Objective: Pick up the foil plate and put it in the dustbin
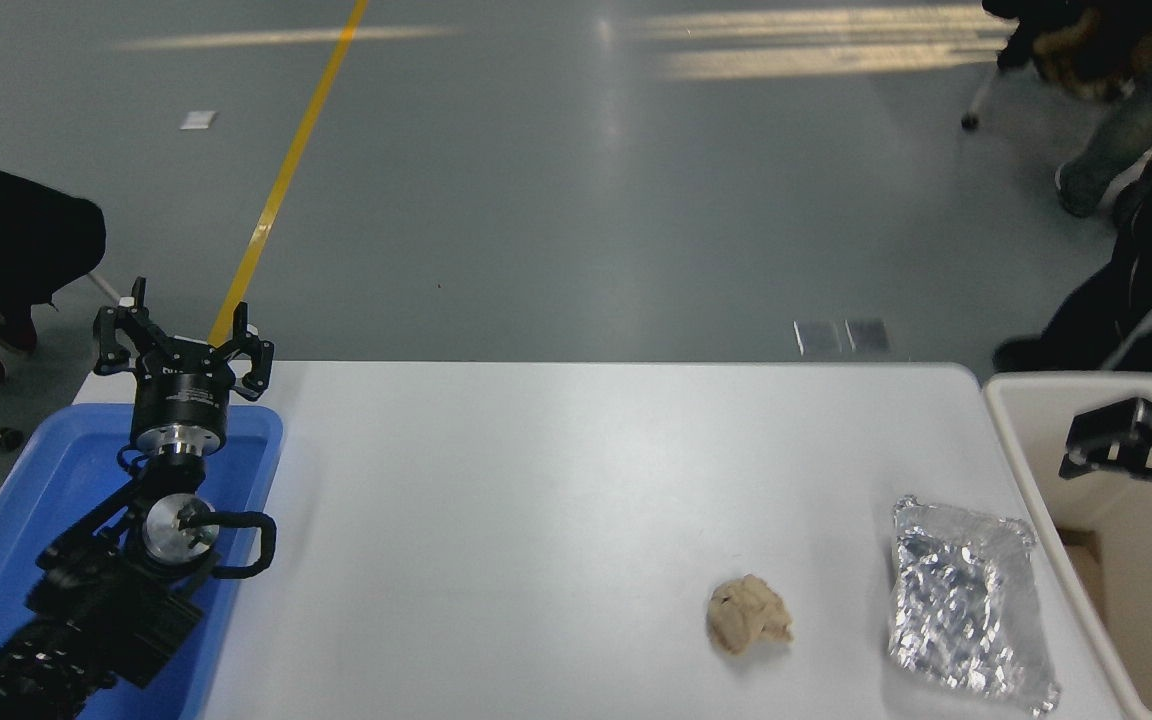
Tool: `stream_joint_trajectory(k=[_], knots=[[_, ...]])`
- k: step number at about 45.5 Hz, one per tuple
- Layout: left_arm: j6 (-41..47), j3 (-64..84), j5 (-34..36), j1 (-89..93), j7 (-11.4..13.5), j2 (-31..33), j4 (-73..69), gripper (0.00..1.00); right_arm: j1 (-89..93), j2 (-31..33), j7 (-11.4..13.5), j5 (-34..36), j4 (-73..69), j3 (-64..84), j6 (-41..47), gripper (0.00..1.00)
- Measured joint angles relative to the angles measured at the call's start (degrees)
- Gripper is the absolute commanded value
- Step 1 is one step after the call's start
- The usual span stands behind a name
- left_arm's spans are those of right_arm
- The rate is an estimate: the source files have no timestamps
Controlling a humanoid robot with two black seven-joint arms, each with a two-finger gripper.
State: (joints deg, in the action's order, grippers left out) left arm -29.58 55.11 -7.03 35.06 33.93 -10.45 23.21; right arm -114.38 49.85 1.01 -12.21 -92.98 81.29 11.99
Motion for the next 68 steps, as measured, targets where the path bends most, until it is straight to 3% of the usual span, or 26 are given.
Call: stream_joint_trajectory(k=[9,20,42,47,50,52,55,56,68], knots=[[0.0,0.0,0.0,0.0,0.0,0.0,0.0,0.99,21.3,4.6,-0.1,-7.2,5.0,-14.8,-7.0,0.94],[0.0,0.0,0.0,0.0,0.0,0.0,0.0,0.99,40.1,5.2,-0.2,-13.3,10.8,-30.5,-12.0,0.9],[0.0,0.0,0.0,0.0,0.0,0.0,0.0,0.99,55.9,-3.7,-0.2,-18.2,24.5,-39.4,-18.9,0.9],[0.0,0.0,0.0,0.0,0.0,0.0,0.0,0.99,57.6,-5.6,-0.2,-18.4,26.8,-39.8,-19.7,0.85],[0.0,0.0,0.0,0.0,0.0,0.0,0.0,0.99,58.3,-6.5,-0.2,-18.5,27.8,-40.1,-20.0,0.75],[0.0,0.0,0.0,0.0,0.0,0.0,0.0,0.99,58.7,-7.1,-0.2,-18.5,28.3,-40.2,-20.2,0.63],[0.0,0.0,0.0,0.0,0.0,0.0,0.0,0.99,59.1,-7.9,-0.2,-18.3,28.9,-40.6,-20.4,0.27],[0.0,0.0,0.0,0.0,0.0,0.0,0.0,0.99,59.2,-8.1,-0.2,-18.2,29.0,-40.6,-20.4,0.0],[0.0,-0.1,0.0,0.0,0.0,0.0,0.0,0.99,60.7,-9.9,-0.1,-17.8,30.3,-41.0,-20.1,0.0]])
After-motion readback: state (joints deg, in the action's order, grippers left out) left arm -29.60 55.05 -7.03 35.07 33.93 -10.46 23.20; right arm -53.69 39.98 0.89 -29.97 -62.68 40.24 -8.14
